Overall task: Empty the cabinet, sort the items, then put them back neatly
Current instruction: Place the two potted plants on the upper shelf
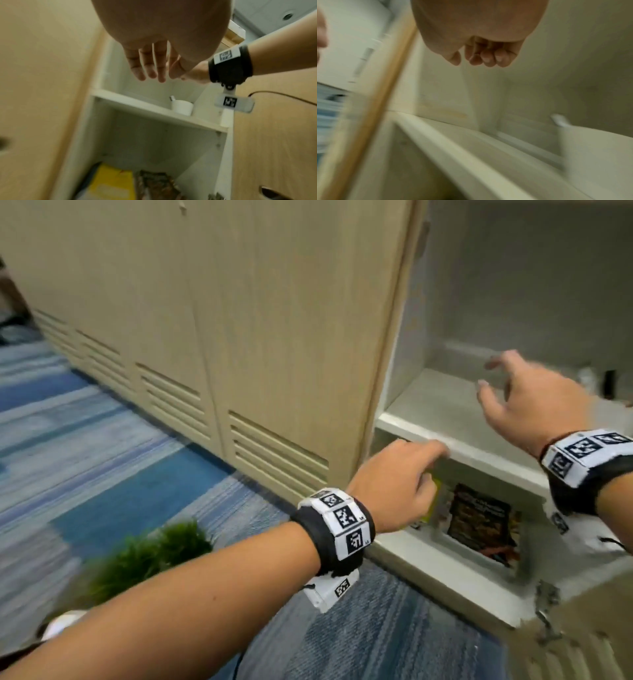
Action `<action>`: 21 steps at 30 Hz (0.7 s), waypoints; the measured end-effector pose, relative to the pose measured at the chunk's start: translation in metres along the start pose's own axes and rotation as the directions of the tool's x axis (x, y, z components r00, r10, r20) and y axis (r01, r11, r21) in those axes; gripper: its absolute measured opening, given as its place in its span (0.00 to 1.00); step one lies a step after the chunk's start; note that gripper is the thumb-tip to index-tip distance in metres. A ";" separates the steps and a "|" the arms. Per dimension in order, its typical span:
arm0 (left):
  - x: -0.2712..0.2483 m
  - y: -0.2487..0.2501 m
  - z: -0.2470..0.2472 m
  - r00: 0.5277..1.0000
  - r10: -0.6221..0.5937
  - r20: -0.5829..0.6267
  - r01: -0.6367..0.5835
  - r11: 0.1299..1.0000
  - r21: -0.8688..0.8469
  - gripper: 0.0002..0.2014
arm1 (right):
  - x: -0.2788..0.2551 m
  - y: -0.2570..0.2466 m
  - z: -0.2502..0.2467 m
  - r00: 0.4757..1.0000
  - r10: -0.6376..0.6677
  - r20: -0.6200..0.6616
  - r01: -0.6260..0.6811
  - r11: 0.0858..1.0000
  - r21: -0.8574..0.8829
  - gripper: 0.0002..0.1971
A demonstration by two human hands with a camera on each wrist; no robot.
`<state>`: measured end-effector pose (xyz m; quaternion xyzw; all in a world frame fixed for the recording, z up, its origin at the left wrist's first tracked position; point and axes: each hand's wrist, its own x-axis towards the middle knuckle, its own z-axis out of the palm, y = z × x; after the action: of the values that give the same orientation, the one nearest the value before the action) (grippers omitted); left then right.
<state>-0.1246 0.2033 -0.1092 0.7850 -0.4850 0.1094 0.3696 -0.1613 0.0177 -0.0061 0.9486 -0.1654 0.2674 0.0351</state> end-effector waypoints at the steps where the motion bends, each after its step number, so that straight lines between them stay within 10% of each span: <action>1: -0.035 -0.017 -0.011 0.997 -0.071 -0.025 0.071 0.997 0.006 0.16 | -0.008 -0.037 0.003 0.996 -0.078 0.035 0.077 0.997 0.026 0.14; 3: -0.107 -0.056 -0.025 0.946 -0.322 -0.040 0.321 0.947 -0.035 0.14 | -0.025 -0.113 0.020 0.960 -0.194 0.200 0.190 0.981 0.039 0.16; 6: -0.216 -0.119 -0.045 0.738 -0.673 0.039 0.674 0.739 -0.006 0.11 | -0.062 -0.225 0.071 0.779 -0.387 0.493 0.366 0.920 0.143 0.18; 12: -0.372 -0.205 -0.079 0.387 -0.917 0.100 0.862 0.398 0.315 0.10 | -0.174 -0.375 0.180 0.381 -0.538 0.752 0.479 0.810 0.338 0.14; 17: -0.418 -0.240 -0.078 0.363 -0.926 0.108 0.796 0.368 0.481 0.22 | -0.224 -0.413 0.248 0.233 -0.500 0.834 0.495 0.799 0.341 0.15; 21: -0.419 -0.256 -0.067 0.406 -0.911 0.066 0.748 0.373 0.549 0.30 | -0.237 -0.422 0.288 0.292 -0.524 0.800 0.484 0.802 0.349 0.24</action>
<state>-0.1085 0.5999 -0.4060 0.9860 -0.0320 -0.1362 0.0905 -0.0683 0.4412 -0.3658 0.9500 0.1525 -0.2725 0.0097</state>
